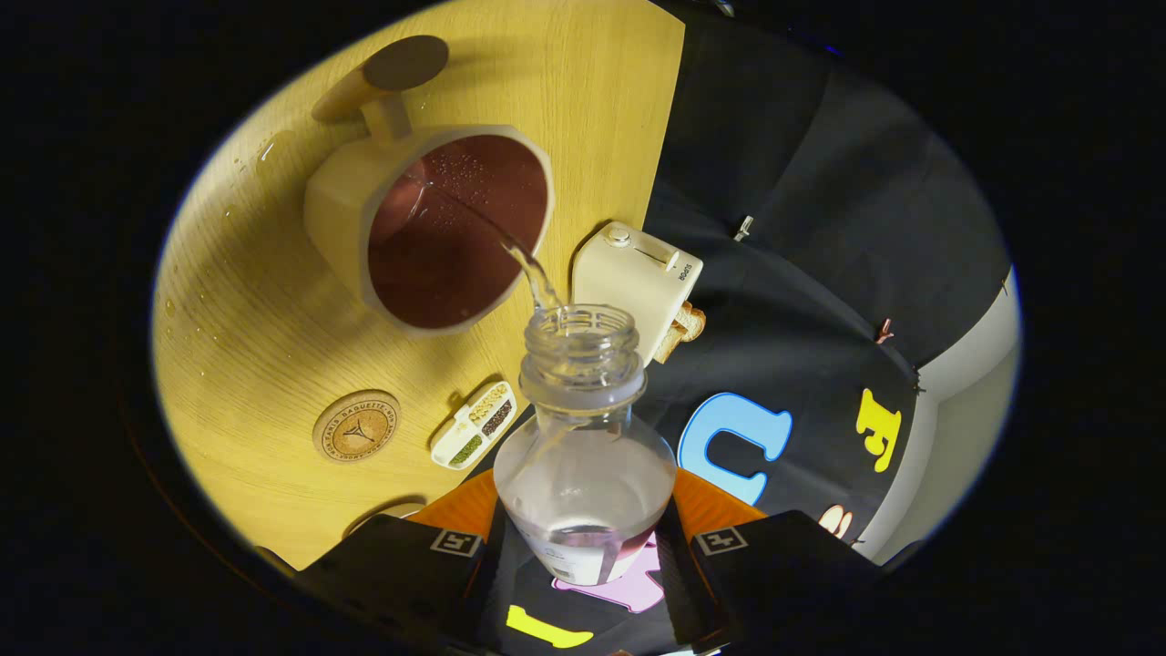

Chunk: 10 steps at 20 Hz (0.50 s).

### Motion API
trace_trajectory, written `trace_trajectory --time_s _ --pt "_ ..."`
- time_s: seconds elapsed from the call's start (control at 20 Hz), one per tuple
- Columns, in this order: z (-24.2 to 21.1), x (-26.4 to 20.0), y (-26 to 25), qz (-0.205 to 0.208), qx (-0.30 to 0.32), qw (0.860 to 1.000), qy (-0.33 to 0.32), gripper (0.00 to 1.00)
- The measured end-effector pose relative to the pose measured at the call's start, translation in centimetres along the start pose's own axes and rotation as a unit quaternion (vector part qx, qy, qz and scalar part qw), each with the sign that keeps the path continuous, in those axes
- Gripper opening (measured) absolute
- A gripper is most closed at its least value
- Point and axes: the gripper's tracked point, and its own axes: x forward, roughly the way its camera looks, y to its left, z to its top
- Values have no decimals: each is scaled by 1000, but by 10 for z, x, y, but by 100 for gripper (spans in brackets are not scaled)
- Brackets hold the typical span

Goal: Take the bottle from table, then pour the juice into the cup, finally place the bottle on the coaster

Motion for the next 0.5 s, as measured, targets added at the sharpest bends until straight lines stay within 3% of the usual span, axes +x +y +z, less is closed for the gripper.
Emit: trace_trajectory --time_s 0.5 --pt "-7 3 2 -3 -49 999 9 69"
